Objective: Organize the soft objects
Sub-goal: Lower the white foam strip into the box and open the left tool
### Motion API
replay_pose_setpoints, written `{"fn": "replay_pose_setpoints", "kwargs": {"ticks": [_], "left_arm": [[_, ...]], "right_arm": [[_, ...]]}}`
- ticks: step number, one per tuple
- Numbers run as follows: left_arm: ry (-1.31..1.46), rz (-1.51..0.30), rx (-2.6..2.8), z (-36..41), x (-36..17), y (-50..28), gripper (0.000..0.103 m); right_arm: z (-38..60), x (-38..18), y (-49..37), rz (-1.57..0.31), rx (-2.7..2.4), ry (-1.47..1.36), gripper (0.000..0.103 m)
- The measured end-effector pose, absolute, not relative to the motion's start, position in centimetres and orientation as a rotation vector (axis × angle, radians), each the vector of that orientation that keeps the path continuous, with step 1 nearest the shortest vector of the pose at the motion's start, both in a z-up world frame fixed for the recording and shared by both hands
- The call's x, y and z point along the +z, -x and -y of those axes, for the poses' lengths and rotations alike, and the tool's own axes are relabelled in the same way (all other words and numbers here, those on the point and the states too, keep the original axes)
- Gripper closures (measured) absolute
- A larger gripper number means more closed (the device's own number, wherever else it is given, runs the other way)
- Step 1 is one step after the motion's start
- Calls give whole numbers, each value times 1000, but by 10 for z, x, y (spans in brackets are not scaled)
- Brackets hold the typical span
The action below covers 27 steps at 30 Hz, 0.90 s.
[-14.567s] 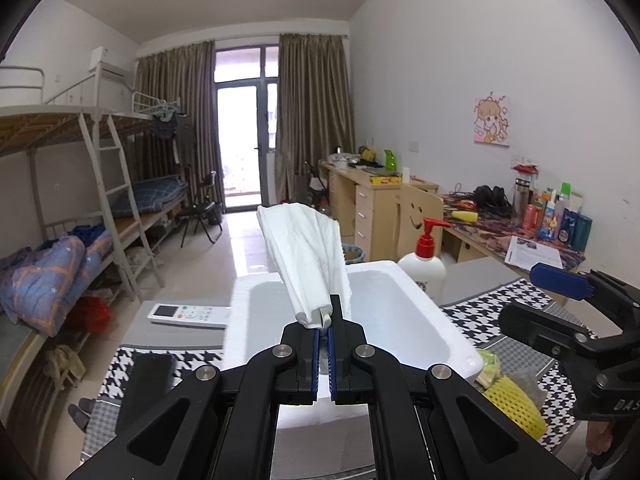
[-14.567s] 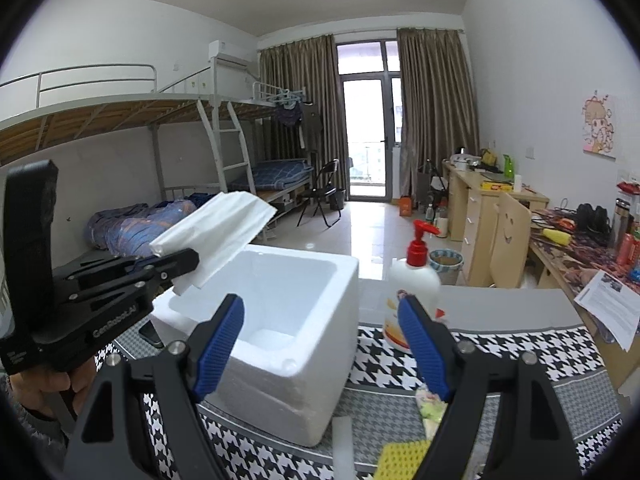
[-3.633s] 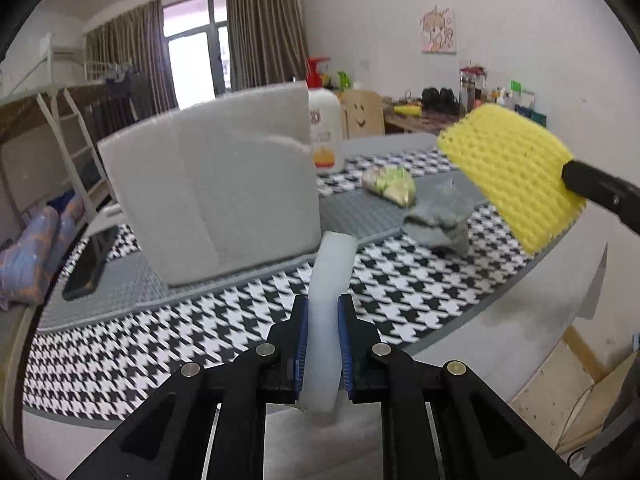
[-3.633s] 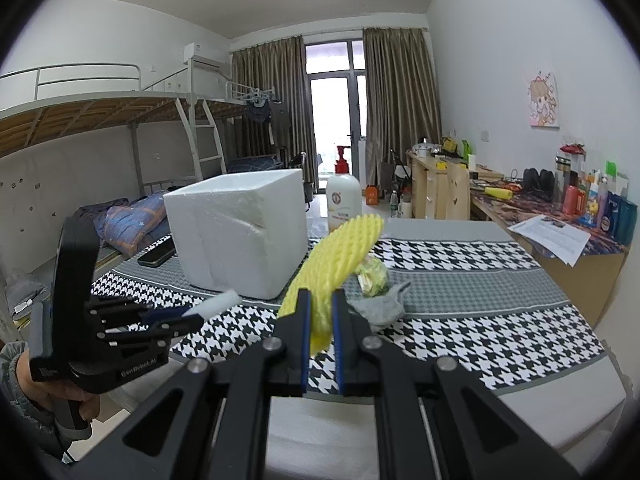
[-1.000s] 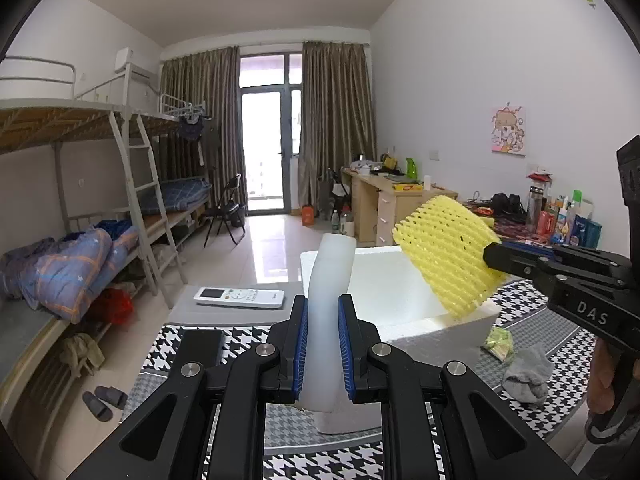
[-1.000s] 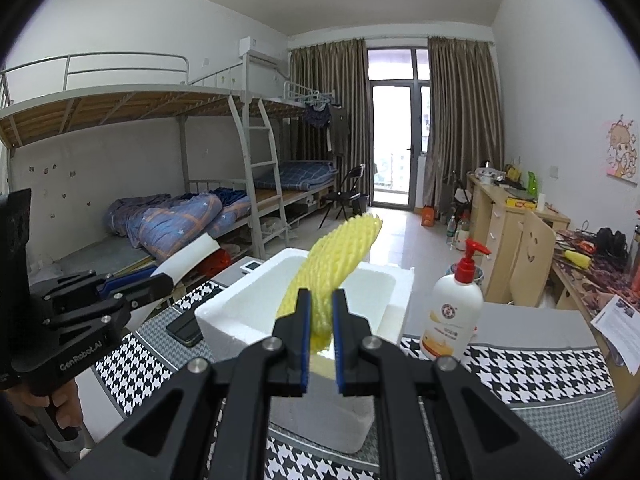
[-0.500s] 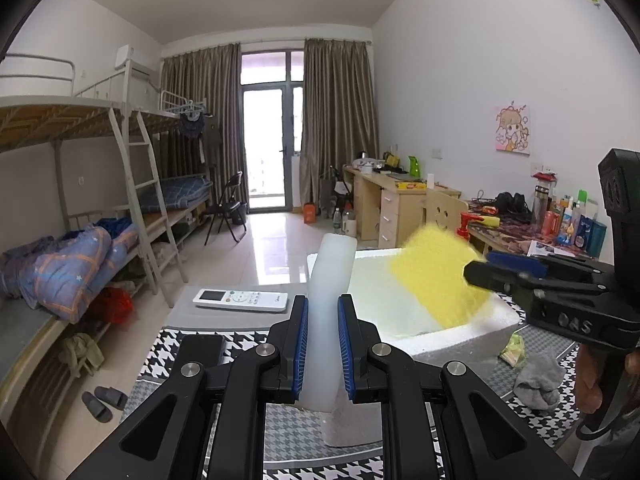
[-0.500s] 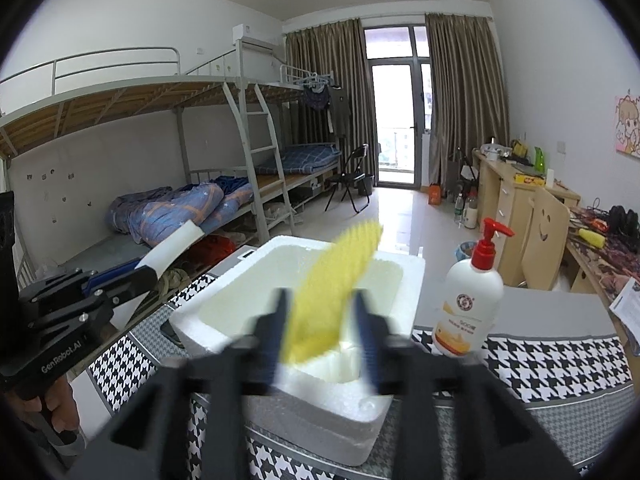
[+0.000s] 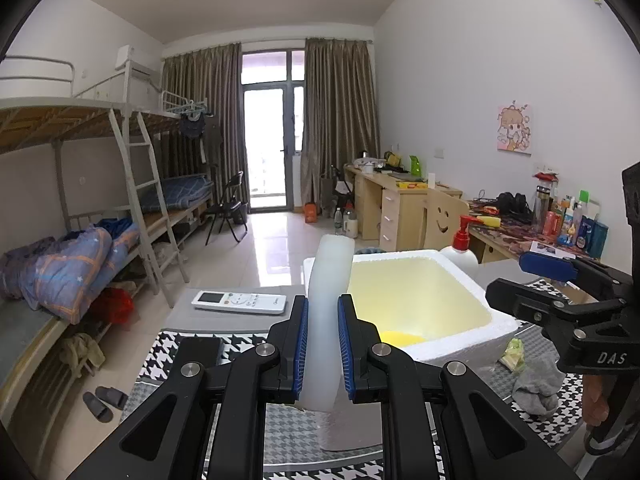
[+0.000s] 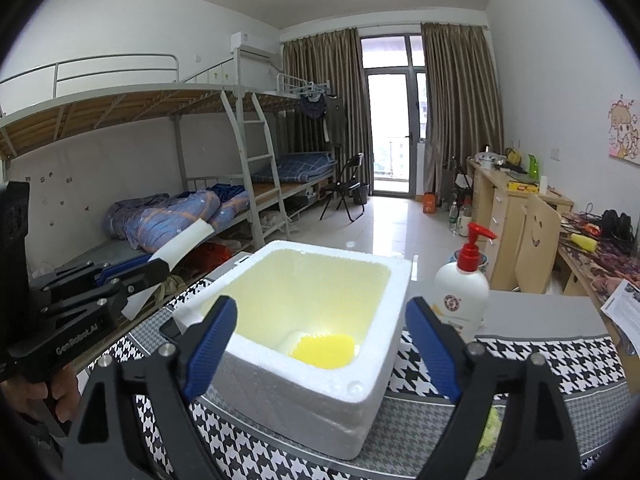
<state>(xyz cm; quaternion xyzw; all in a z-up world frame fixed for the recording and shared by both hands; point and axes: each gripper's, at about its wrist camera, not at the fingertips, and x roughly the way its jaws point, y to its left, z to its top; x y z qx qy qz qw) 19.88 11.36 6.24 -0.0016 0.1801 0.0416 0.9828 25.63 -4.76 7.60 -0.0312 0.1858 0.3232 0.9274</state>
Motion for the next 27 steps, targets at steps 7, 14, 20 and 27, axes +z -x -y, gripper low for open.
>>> {"fn": "replay_pose_setpoints", "kwargs": {"ticks": [7,14,20,27], "left_arm": [[-14,-356,62,-100,67,-208,87],[-10,-374,33,-91,67,-222,87],[-14,-388,7,-82,67,-233,87],[-18,-415,-21,-69,63,-251,87]], "right_arm": [[65,76,-253,-373,615,75,14],[80,75,-255,-373,570,67,14],[90,71,-255,-371,540,60,14],[108,66,-255,-367,500,55,14]]}}
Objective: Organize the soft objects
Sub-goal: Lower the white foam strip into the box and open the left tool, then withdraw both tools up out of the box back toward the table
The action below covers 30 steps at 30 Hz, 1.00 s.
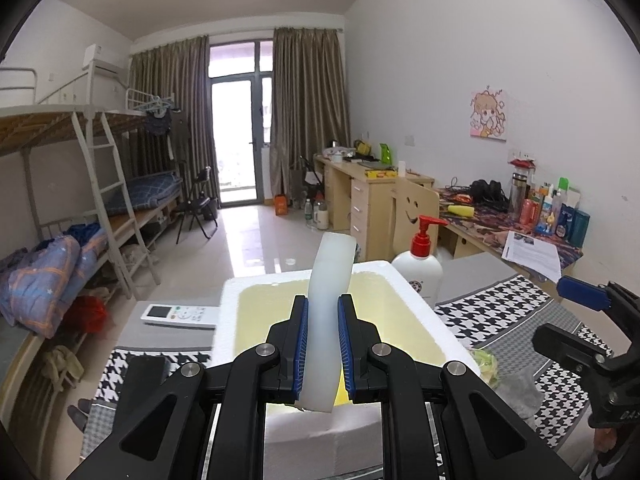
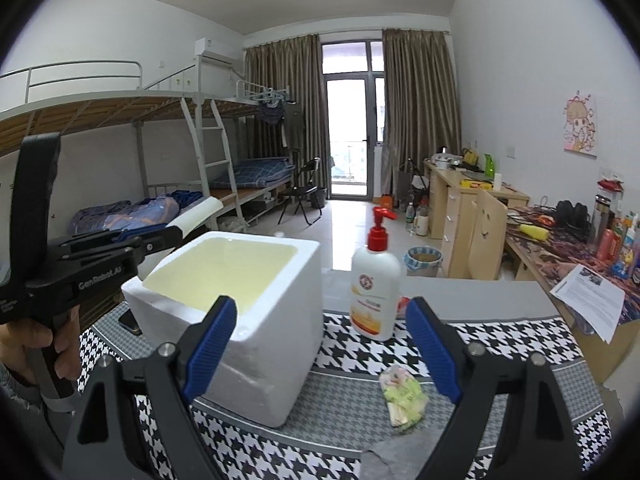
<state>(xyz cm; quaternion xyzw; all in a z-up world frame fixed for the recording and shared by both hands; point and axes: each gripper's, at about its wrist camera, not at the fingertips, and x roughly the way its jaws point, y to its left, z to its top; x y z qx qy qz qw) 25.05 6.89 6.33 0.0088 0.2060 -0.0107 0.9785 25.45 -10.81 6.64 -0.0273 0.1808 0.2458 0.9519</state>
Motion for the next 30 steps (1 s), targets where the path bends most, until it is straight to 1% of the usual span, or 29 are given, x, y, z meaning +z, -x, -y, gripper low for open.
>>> {"fn": "replay_pose_setpoints", "kwargs": {"ticks": [13,14,15,17,19,20,21,23,24,30], "left_arm": [[-15,-464,2,-61,55,-281,84],[-10,-463,3,-61,55,-282,82],[-11,-462,9,-61,55,-283,77],[-20,-460,19,-60,54,-284,76],[-20,-458,29,-60,54,-284,61],[-20,-456,33,-60,54,-283,36],[-16,-448,42,-60,54,-282,15],[-9,-412,62,-61,57,-277,4],[-11,-403,69,-61,58,-275,1],[-20,-390,67,-57,63,-266,1]], "right_arm": [[130,57,-261,-373,466,29,14],[131,57,-261,-375,464,27,14],[131,56,-261,-376,463,26,14],[133,55,-262,-380,457,22,14],[134,55,-262,-381,455,21,14],[135,55,-262,-381,454,21,14],[136,55,-262,-380,453,20,14],[136,56,-261,-377,452,21,14],[136,56,-261,-376,450,21,14],[138,59,-254,-367,448,21,14]]}}
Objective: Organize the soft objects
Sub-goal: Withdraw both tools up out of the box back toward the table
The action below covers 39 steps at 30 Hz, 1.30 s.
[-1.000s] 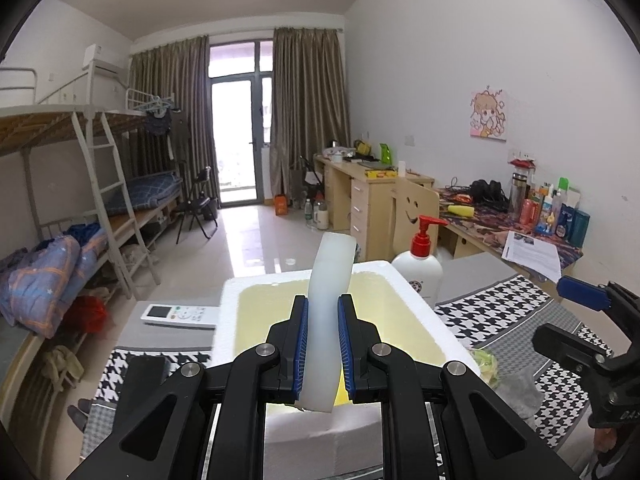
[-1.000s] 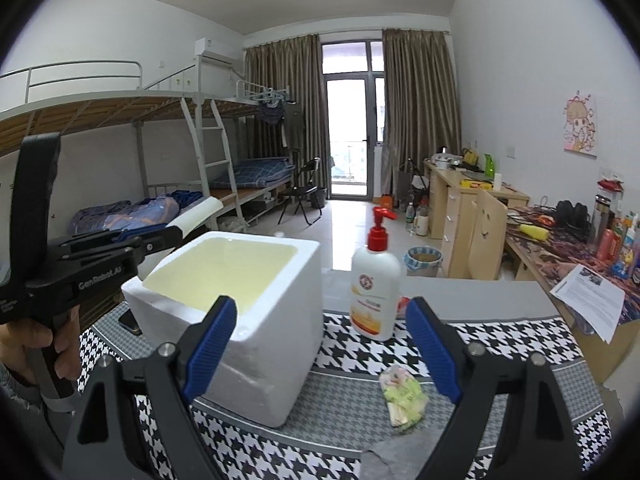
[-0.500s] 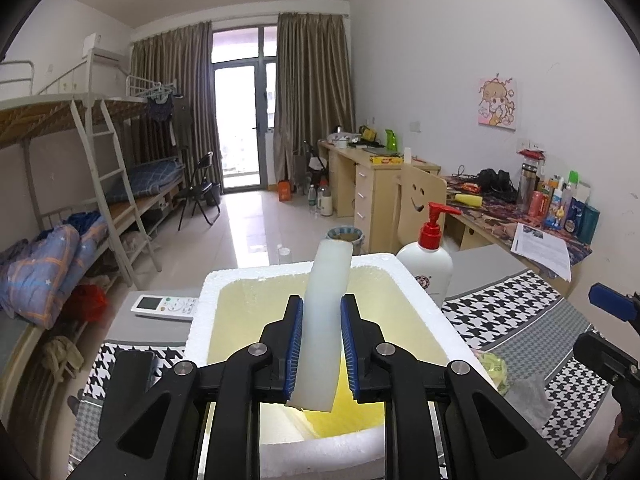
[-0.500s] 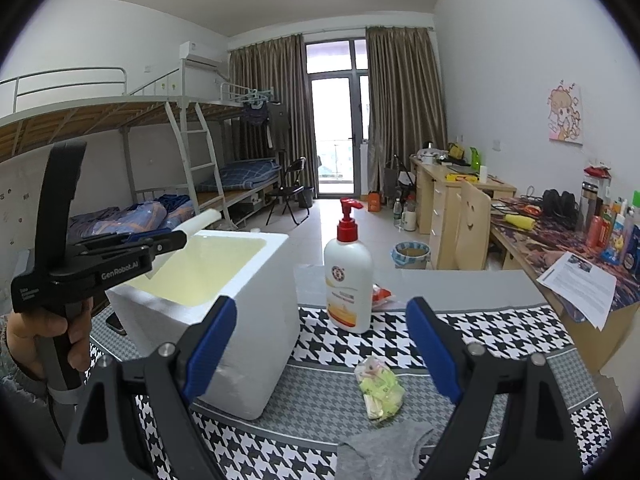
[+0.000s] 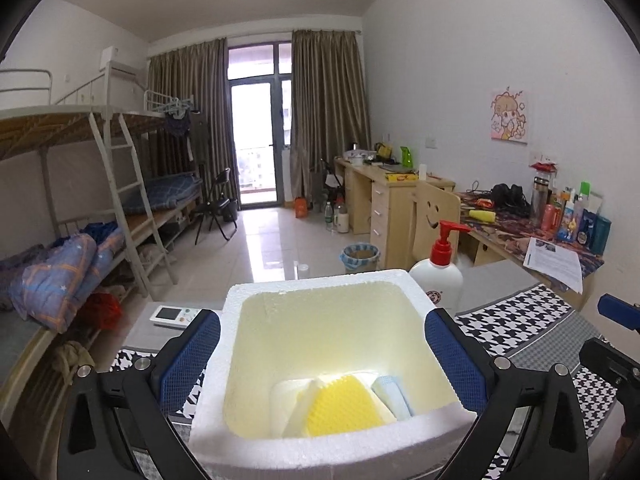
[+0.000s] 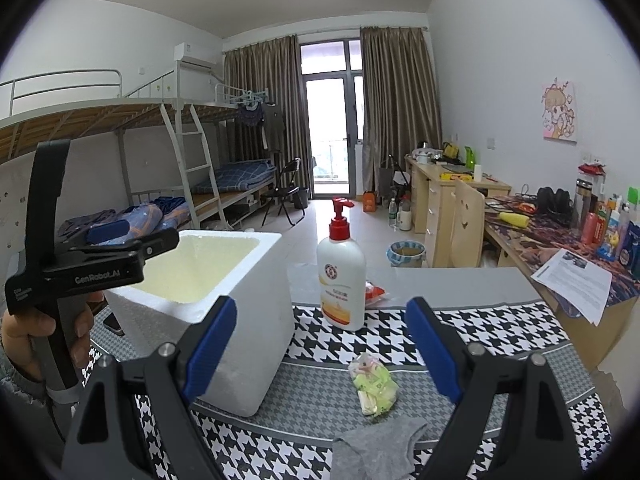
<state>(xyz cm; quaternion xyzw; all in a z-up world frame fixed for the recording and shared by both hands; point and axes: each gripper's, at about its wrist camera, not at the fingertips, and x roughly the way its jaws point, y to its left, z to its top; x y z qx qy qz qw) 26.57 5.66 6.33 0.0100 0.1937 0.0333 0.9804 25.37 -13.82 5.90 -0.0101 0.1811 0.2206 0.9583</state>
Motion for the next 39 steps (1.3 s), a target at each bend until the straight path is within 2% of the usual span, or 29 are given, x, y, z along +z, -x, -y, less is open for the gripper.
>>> {"fn": "replay_pose_setpoints", "kwargs": {"ticks": [20,24,39], "left_arm": [[-30,-320,76,-47,84,-195,1],[-33,-296,73,-43,89,-178,1],[-39,-247,47,-24,92,-126,1]], "right_arm": [[145,80,-195,-295,460,46,14],[149,82,-181,-267,453,42,1],[155,79,-136,-234,439,76,0]]}}
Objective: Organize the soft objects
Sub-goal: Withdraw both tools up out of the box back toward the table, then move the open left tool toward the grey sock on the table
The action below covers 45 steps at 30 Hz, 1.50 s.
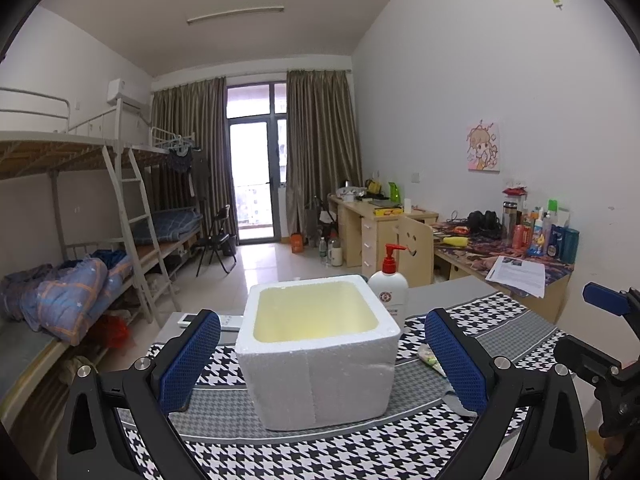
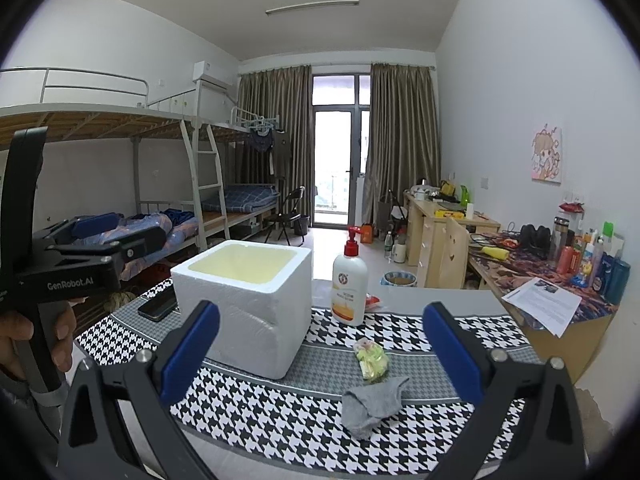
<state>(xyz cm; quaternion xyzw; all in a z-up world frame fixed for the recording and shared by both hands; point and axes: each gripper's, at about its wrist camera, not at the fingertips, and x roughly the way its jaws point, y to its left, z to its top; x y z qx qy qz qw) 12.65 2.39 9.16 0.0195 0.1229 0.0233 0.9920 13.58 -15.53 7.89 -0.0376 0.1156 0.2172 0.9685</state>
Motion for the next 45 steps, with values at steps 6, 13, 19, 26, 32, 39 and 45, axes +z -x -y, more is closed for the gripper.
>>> {"fn": "replay_pose_setpoints", "kwargs": {"ticks": [6,13,19,26,32,39,45], "left_arm": [[-35,-212,42,-21,93,-104,1],[-45,-203,37,-13,88,-88,1],[-47,-189,38,-10,84,-74,1],[-19,-197,29,-12,72,-68,1],[2,-192,9,-10,59,-61,1],[1,-218,-13,-3,31,-64,1],[25,-224,-29,1,4,-65,1]], "right_arm": [[158,80,-119,-217,435,85,0],[162,77,-102,-205,433,86,0],[167,76,-91,-193,436,80,0],[170,67,-81,-200,433,81,0],[174,60,-76,-192,430,68,0],[179,37,-83,-205,414,37,0],[183,14,-91,-235,406,19,1]]}}
